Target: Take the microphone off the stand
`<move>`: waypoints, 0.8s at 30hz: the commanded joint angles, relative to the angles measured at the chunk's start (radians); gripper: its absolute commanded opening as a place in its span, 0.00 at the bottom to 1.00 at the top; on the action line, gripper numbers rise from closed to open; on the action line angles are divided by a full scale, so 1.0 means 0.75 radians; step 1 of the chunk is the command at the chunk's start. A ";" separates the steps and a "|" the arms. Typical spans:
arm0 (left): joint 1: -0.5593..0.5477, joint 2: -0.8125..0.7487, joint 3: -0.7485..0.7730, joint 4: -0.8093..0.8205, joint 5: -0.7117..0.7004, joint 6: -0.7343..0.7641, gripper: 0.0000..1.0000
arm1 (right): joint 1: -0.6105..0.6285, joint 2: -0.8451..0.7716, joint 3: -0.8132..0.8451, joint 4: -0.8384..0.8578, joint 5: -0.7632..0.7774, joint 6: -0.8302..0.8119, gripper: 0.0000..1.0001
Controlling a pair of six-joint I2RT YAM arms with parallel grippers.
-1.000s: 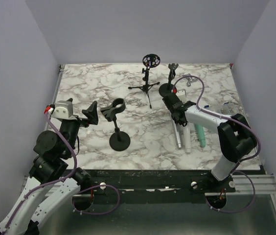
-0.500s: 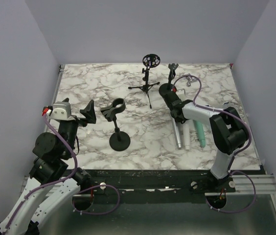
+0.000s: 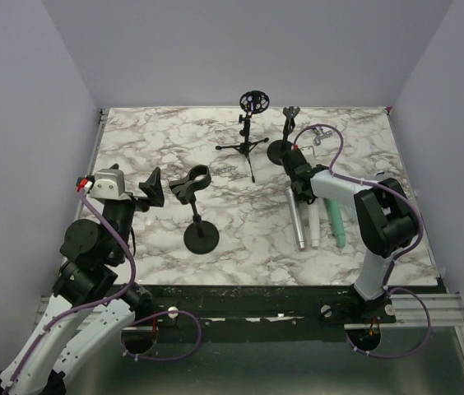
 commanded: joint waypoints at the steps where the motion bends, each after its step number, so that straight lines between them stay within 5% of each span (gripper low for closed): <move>1: -0.003 0.017 -0.018 0.040 -0.019 0.024 0.97 | -0.007 0.036 0.008 0.054 -0.073 -0.021 0.37; 12: -0.004 0.061 -0.028 0.044 -0.031 0.030 0.97 | -0.007 0.012 -0.009 0.056 -0.098 -0.013 0.63; 24: -0.004 0.092 -0.029 0.038 -0.039 0.025 0.96 | -0.007 -0.112 -0.025 0.044 -0.137 -0.001 0.70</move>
